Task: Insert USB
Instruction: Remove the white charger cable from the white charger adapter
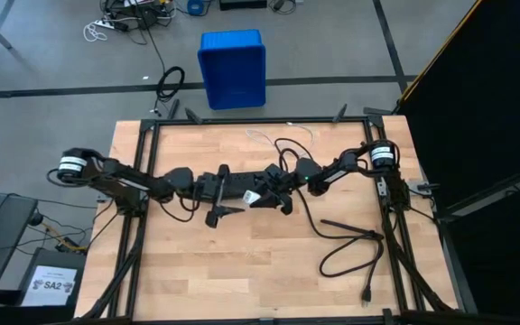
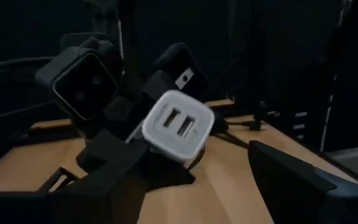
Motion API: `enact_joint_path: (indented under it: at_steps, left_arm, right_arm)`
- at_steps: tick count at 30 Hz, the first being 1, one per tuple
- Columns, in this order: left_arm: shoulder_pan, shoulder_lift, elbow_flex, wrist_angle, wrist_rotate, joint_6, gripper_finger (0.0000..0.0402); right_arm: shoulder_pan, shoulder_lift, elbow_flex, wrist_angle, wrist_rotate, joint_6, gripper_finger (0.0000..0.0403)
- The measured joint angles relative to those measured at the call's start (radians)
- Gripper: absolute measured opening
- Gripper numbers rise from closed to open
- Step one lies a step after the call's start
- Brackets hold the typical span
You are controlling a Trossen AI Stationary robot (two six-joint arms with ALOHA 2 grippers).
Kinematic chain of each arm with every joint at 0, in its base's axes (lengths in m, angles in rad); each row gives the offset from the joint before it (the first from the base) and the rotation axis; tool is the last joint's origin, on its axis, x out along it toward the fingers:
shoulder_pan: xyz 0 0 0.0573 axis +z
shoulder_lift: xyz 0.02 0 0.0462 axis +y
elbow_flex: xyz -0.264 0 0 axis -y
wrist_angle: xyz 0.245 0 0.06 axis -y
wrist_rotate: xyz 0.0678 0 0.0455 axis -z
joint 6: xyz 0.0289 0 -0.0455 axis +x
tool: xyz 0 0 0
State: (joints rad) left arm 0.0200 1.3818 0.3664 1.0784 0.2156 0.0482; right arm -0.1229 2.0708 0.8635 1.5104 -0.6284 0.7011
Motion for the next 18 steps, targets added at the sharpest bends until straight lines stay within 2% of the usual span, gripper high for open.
enact_joint_path:
  at_steps: [2,6,10,12,15,18]
  left_arm:
    - [0.000,-0.051,0.000,-0.065,-0.018,0.012,0.0256]
    - [0.000,-0.136,0.000,-0.183,-0.063,0.024,0.0254]
    - [0.000,-0.166,0.002,-0.237,-0.128,0.024,0.0254]
    - [0.000,-0.165,0.002,-0.253,-0.149,0.024,0.0254]
    - [0.000,-0.165,0.002,-0.274,-0.169,0.024,0.0254]
    - [0.000,-0.165,0.002,-0.288,-0.179,0.024,0.0254]
  right_arm:
    - [0.000,0.000,-0.016,-0.036,-0.013,-0.003,0.0119]
    - [0.002,0.000,-0.042,-0.213,-0.020,-0.058,0.0119]
    - [0.026,-0.001,-0.042,-0.430,0.043,-0.244,0.0119]
    - [0.053,-0.009,-0.029,-0.553,0.123,-0.382,0.0119]
    - [0.097,-0.024,0.003,-0.762,0.299,-0.551,0.0119]
    - [0.143,-0.024,0.033,-0.928,0.472,-0.664,0.0119]
